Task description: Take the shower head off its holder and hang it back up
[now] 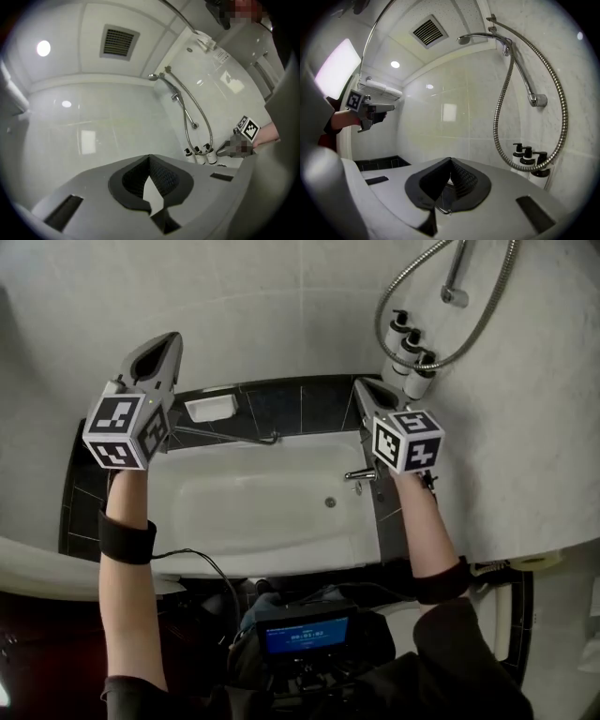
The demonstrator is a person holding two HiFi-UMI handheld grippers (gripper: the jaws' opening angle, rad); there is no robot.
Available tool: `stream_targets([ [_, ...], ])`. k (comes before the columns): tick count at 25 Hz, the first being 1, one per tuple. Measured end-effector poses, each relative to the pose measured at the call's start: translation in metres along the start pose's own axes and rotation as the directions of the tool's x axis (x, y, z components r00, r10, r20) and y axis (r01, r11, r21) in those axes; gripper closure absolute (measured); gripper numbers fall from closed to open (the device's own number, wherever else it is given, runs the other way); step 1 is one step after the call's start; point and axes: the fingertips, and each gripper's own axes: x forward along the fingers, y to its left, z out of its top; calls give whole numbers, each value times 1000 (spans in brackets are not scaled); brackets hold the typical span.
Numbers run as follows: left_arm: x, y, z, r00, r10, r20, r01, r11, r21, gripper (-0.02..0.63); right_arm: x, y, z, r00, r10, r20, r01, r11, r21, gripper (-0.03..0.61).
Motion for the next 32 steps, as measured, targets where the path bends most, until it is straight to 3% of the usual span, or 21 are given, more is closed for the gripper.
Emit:
stream_targets([
  [4,-28,-2,-57,998,45,-45,-49,993,-105,614,-3,15,-29,999,17,-47,-17,1000,3,569],
  [9,-58,-23,-111,992,58,-114,-73,988,-133,614,-10,25,-60,996,34,-82,-32,999,23,569],
  [14,-85,-40,-161,983,62,-174,-98,973,-208,614,-17,26,-85,993,38,-110,-32,998,55,569],
  [18,-99,-47,-181,976,72,-204,-124,959,-256,614,-24,22,-97,992,24,-122,-15,997,71,571],
  [32,-122,-71,-223,958,47,-281,-131,948,-290,614,-32,11,-123,988,3,-152,12,995,98,571],
])
